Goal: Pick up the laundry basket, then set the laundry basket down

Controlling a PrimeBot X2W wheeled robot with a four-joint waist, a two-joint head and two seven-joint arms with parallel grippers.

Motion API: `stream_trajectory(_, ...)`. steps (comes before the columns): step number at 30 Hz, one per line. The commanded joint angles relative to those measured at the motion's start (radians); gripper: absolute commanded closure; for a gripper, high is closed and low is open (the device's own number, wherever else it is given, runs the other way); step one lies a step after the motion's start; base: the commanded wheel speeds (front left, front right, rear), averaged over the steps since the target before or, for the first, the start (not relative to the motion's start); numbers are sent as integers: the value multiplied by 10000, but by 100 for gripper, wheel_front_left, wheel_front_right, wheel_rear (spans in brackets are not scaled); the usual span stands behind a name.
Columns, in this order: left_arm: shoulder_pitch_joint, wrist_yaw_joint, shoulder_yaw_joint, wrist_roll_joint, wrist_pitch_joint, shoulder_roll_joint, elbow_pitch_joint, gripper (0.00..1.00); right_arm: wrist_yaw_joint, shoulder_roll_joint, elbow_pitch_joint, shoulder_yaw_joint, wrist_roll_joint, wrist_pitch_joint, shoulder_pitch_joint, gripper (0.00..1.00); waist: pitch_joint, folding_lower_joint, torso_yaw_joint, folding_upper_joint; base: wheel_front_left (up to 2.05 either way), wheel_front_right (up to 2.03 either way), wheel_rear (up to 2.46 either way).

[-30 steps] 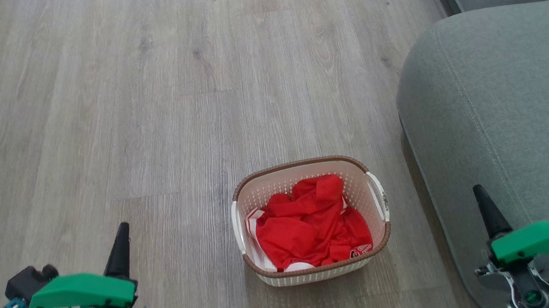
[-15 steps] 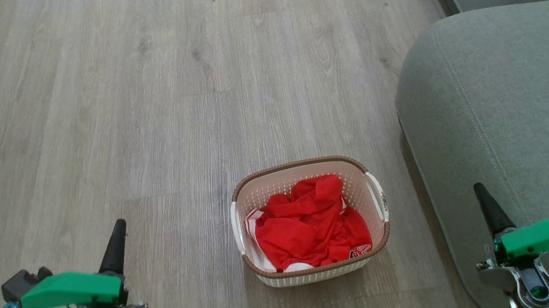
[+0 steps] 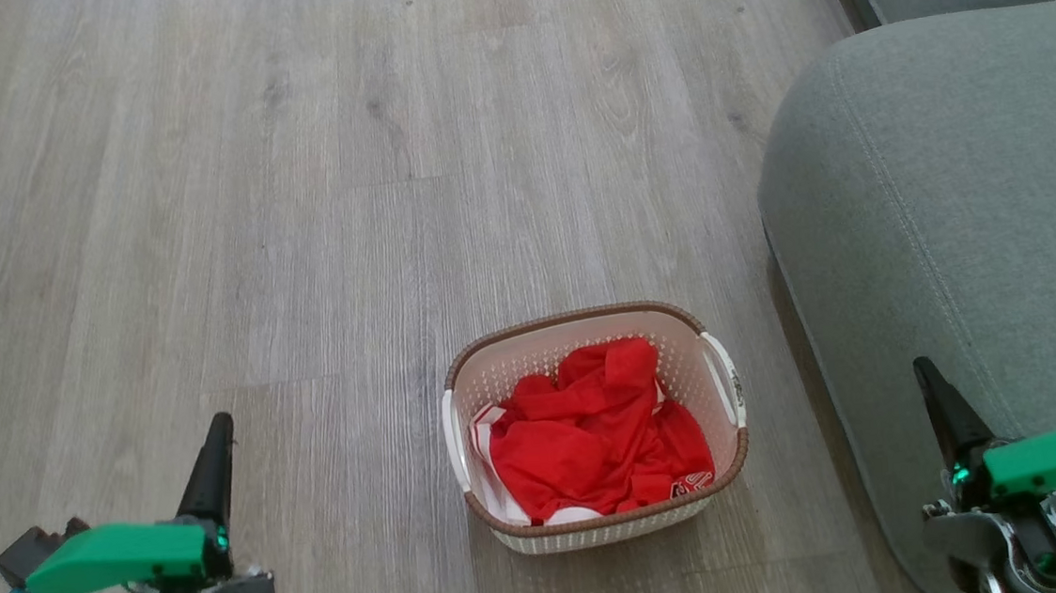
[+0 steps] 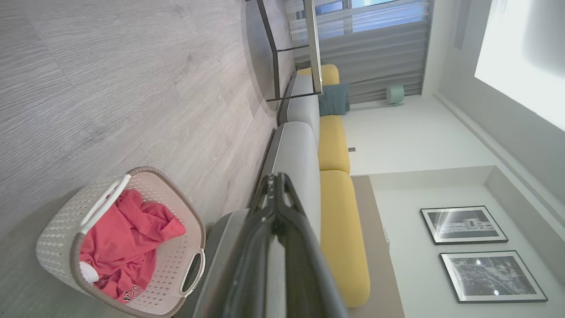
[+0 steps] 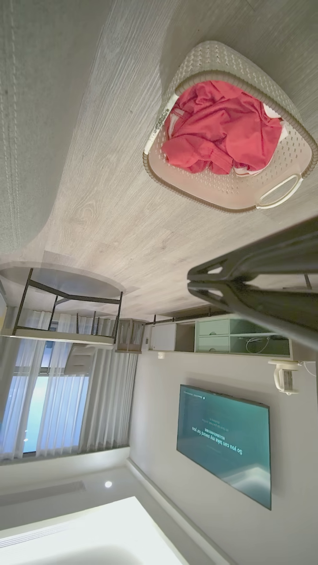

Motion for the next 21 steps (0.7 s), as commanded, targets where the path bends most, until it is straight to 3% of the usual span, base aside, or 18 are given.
stream_trajectory(1, -597, -120, 433, -333, 70, 18, -226, 100, -15, -107, -238, 150, 374, 92, -619, 100, -2, 0, -4, 0, 0, 0, 0)
stream_trajectory(15, -799, -366, 726, -1720, 319, -74, 22, 100, -21, -116, -33, 102, 1864, 264, -699, 100, -19, 0, -34, 0, 0, 0, 0)
stream_trajectory(21, -801, -366, 749, -1704, 338, -90, 23, 100, -21, -116, -33, 102, 1867, 264, -699, 100, -20, 0, -34, 0, 0, 0, 0)
